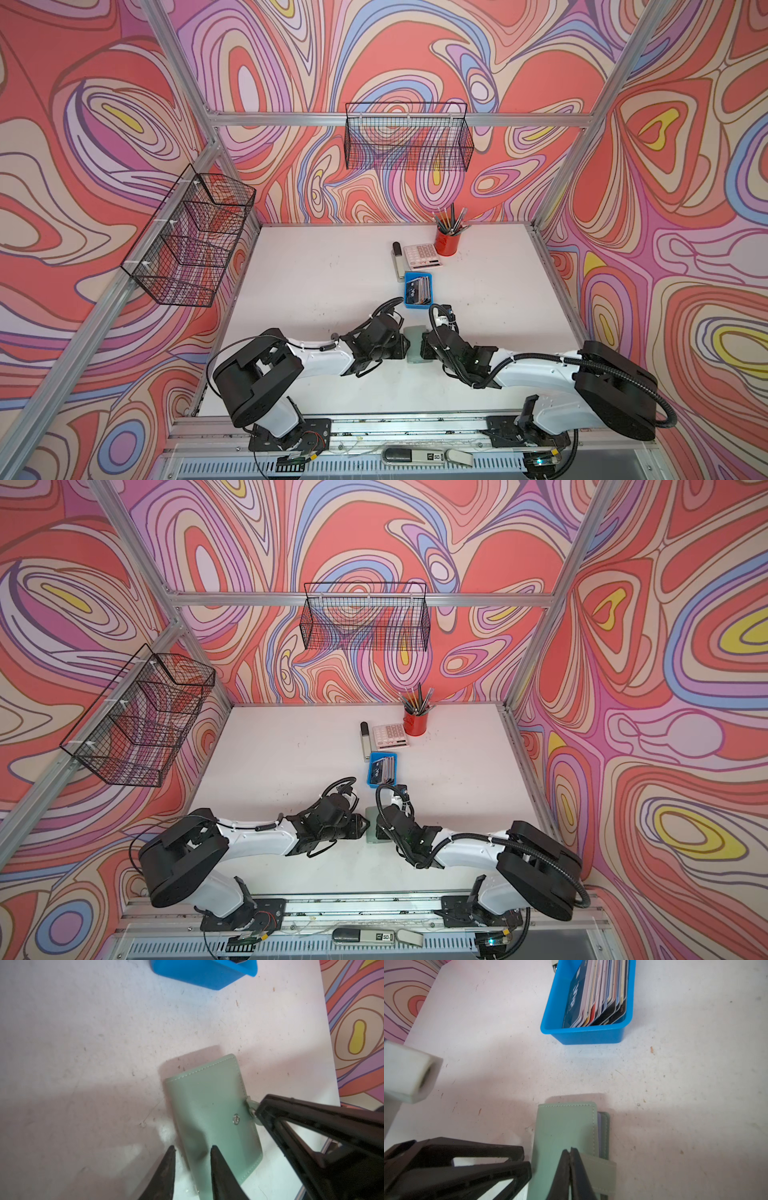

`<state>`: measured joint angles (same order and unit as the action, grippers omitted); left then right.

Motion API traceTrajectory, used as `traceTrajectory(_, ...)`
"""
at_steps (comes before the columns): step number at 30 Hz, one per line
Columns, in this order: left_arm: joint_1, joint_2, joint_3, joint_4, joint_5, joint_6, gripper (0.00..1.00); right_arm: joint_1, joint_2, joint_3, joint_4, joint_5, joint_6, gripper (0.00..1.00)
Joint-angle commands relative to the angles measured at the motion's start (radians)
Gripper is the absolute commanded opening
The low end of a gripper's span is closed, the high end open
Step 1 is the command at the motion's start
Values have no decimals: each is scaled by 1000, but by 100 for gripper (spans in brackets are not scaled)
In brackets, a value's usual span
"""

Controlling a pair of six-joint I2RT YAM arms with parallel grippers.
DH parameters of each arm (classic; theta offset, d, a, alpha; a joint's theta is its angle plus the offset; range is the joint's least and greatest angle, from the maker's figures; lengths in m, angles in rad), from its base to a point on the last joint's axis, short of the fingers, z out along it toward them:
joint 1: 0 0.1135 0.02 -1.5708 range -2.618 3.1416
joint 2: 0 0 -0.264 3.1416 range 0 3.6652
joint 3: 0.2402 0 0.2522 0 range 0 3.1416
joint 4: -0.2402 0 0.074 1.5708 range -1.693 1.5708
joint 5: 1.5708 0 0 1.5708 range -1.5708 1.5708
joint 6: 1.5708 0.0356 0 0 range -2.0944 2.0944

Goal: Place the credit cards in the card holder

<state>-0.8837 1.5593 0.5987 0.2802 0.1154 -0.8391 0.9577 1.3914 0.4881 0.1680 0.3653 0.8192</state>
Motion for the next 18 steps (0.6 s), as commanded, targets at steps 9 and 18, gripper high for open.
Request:
traceTrajectory(9,-1,34,29,-44,-10,15,32,-10,12,-49,108,-57,-9,0)
traceTrajectory(18,0,88,49,-72,-11,13,27,-13,53,-51,140,-71,-5,0)
